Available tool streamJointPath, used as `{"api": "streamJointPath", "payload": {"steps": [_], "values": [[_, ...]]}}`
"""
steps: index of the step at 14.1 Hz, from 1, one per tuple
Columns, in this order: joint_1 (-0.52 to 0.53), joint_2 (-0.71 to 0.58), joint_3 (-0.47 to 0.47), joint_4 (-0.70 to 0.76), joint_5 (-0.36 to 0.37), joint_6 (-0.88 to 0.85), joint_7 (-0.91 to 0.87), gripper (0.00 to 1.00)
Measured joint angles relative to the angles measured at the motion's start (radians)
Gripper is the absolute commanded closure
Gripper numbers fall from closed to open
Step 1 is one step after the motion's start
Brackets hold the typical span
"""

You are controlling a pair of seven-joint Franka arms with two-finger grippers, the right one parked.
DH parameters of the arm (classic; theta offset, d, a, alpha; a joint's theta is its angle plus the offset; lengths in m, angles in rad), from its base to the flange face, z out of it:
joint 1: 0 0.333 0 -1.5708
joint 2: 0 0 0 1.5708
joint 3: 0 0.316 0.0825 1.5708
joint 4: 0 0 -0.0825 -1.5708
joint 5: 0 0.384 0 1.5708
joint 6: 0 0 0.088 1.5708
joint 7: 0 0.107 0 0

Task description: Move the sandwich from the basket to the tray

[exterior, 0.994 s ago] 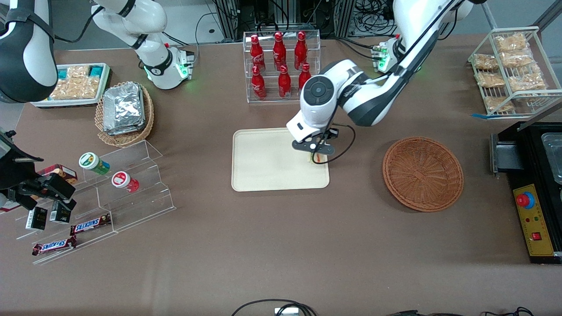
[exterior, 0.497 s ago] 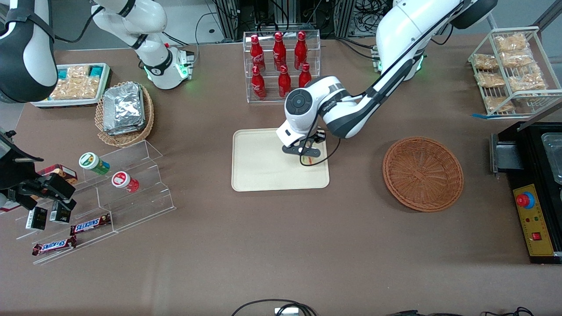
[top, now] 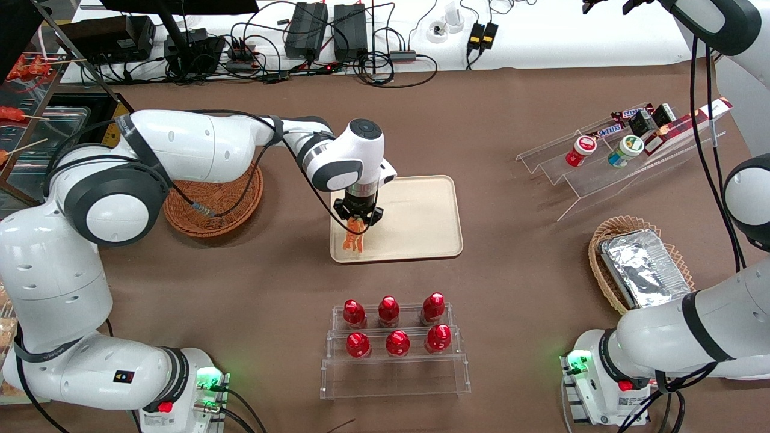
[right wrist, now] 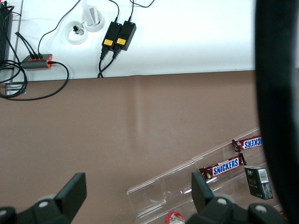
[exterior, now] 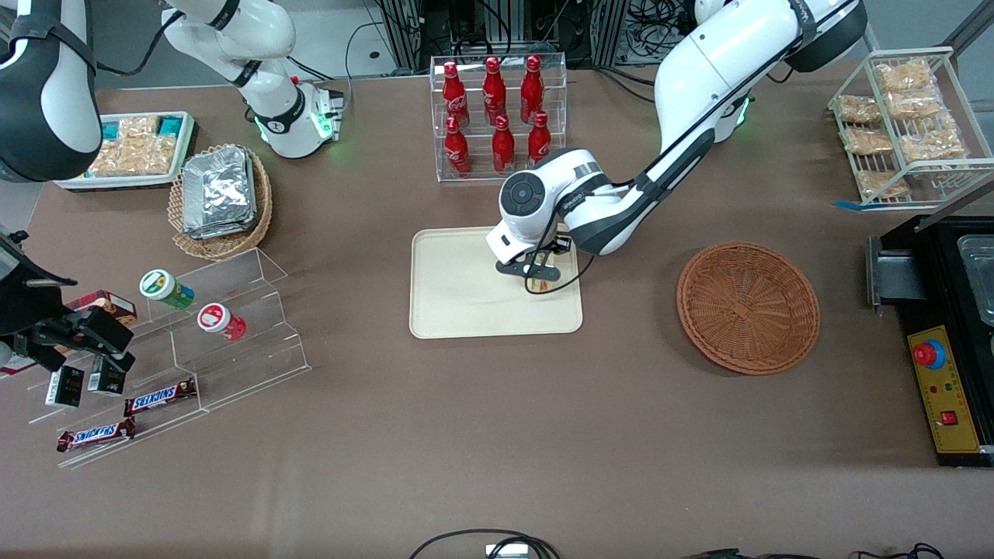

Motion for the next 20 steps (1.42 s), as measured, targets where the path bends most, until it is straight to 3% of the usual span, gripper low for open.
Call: {"api": "streamJointPath", "payload": {"steps": [2, 3, 9, 12, 17, 20], "values": [[0.000, 0.009, 0.000, 0.000, 0.001, 0.000, -0.020, 0.12], [0.000, 0.013, 0.000, 0.000, 0.001, 0.000, -0.036, 0.01], [0.004, 0.018, 0.001, 0.019, 0.002, -0.014, -0.071, 0.01], [0.027, 0.010, 0.003, 0.116, -0.005, -0.117, -0.096, 0.01], [0.137, -0.012, 0.004, 0.336, -0.027, -0.338, -0.139, 0.01], [0.228, -0.048, 0.003, 0.390, -0.028, -0.388, -0.138, 0.01]]}}
